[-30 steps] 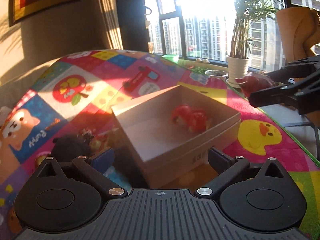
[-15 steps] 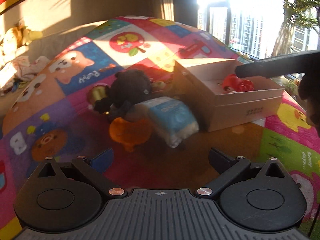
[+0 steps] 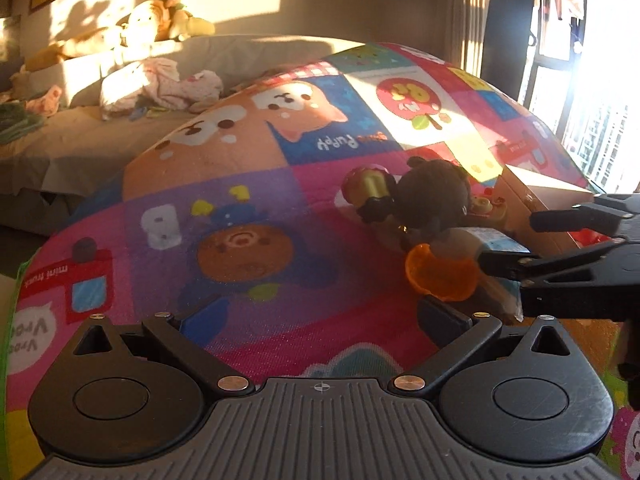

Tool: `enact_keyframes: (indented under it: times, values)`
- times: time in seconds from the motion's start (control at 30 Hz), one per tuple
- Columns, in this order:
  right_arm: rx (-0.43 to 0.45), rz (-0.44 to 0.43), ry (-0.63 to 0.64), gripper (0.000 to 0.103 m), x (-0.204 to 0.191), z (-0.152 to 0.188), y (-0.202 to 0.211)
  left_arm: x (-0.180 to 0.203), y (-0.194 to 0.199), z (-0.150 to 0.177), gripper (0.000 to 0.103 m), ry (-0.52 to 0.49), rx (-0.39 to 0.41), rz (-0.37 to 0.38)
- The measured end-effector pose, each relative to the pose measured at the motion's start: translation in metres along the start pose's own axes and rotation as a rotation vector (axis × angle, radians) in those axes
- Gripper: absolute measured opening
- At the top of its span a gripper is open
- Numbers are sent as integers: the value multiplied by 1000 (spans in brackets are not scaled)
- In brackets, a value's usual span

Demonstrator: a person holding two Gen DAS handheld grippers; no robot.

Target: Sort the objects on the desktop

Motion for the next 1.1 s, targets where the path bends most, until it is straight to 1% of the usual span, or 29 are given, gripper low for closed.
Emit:
enact_keyframes:
  times: [0.1,0.17,0.2,0.23,0.3,0.4,0.5,0.57,0.6,0.63,0.7,0.77,0.87,0.9,0.93,1.0,1.07,1.1]
  values:
    - [-78,19,-9,73,-2,-5,-26,-2,0,3,103,12,-2,13]
    - [-121,-2,-17,72,-3,-2,-33,-4,0,5,103,16,-6,24]
    - [-121,-10,-13,70,-5,2,-30,-4,-1,5,103,18,-7,27]
    - [-115,-22,0,66,-8,8,-24,-4,-1,6,103,19,-8,30]
    - [-108,-61,22,62,-10,19,-7,-6,-2,7,103,22,-12,33]
    - [-116,-127,8,59,-5,39,24,-4,-3,8,103,19,-15,41]
    - [-117,-183,-11,59,7,60,56,2,-4,8,103,5,-21,57]
    - [-97,-212,-35,66,18,73,77,8,-4,8,103,-7,-28,74]
    - [-72,-186,-53,75,25,79,88,12,-4,9,103,-14,-31,81]
    - [-38,-139,-68,80,32,84,99,16,-4,9,103,-24,-34,87]
    - [10,-34,-122,84,53,93,114,24,-4,12,103,-49,-44,103]
    - [40,64,-195,86,75,100,123,34,-2,16,103,-84,-57,133]
    - [74,247,-299,96,109,110,126,51,3,21,103,-140,-64,191]
    - [83,284,-351,101,122,114,125,56,6,22,103,-153,-64,211]
    - [92,298,-415,103,137,118,123,61,9,23,103,-165,-64,231]
    - [85,272,-546,103,167,126,115,71,15,26,103,-186,-68,280]
    - [73,177,-653,103,189,132,103,81,19,30,103,-212,-78,340]
    - [76,106,-702,103,197,133,94,85,20,32,103,-225,-83,366]
Point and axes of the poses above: each gripper's, at about its wrist camera, not at the fingertips, and y roughly against the way its jaws point, x to its right, z to its underside, the point moved 2 cm from there along -y, roughly the way its jaws point, and after that the axes turned 5 degrees about -x, right-handed, at the moved point
